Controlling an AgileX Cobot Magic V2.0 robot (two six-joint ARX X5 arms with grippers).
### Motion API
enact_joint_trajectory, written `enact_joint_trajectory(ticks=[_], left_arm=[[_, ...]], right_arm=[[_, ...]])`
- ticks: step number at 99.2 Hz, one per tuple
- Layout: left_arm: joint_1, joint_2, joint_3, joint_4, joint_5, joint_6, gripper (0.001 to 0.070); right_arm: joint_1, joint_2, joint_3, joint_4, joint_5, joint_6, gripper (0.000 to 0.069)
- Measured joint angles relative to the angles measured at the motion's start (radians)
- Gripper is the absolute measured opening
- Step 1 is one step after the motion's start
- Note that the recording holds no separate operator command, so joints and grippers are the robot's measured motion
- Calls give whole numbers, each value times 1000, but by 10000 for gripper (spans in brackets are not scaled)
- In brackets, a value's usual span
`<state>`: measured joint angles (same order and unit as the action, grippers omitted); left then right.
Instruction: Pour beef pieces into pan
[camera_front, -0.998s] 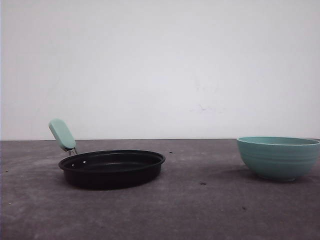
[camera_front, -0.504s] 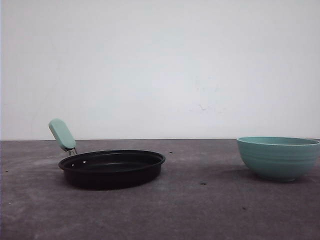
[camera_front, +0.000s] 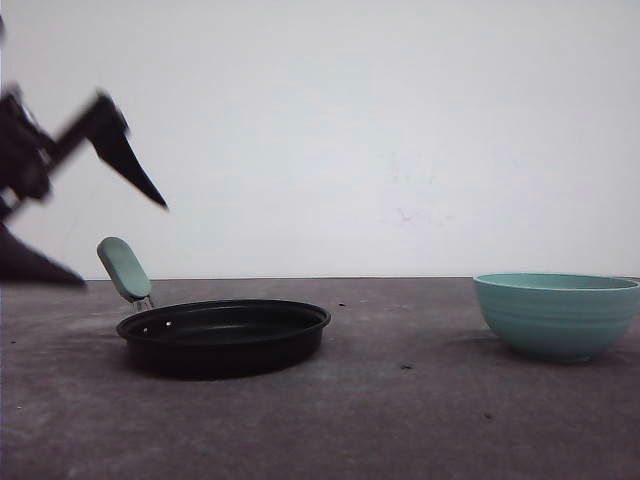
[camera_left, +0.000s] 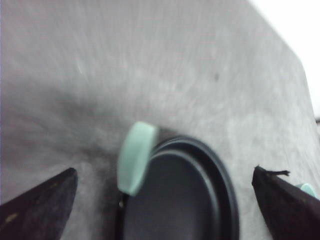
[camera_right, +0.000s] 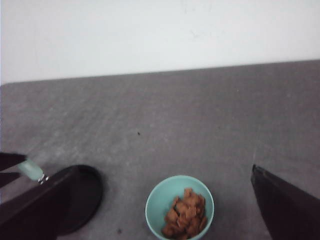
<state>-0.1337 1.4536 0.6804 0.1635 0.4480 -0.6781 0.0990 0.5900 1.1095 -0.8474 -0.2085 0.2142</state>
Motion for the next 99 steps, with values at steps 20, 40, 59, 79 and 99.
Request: enact_joint_trajectory(ticks=[20,40,59,79,99], left_arm=[[-1,215,8,208,38,-117,568],[-2,269,19,263,37,-161,94],[0,234,18,286,71,-168,52],[-50,17,18,136,74,-114,52],[-131,-244,18,-102,28,-6,52]], right_arm=[[0,-26,0,-31,0,0,685],[0,-29,0,-63,0,2,685],[0,-32,0,-69,19,2,685],[0,31,-7,-80,57,-9,683],[0,238,-94,-14,37,-39,673]])
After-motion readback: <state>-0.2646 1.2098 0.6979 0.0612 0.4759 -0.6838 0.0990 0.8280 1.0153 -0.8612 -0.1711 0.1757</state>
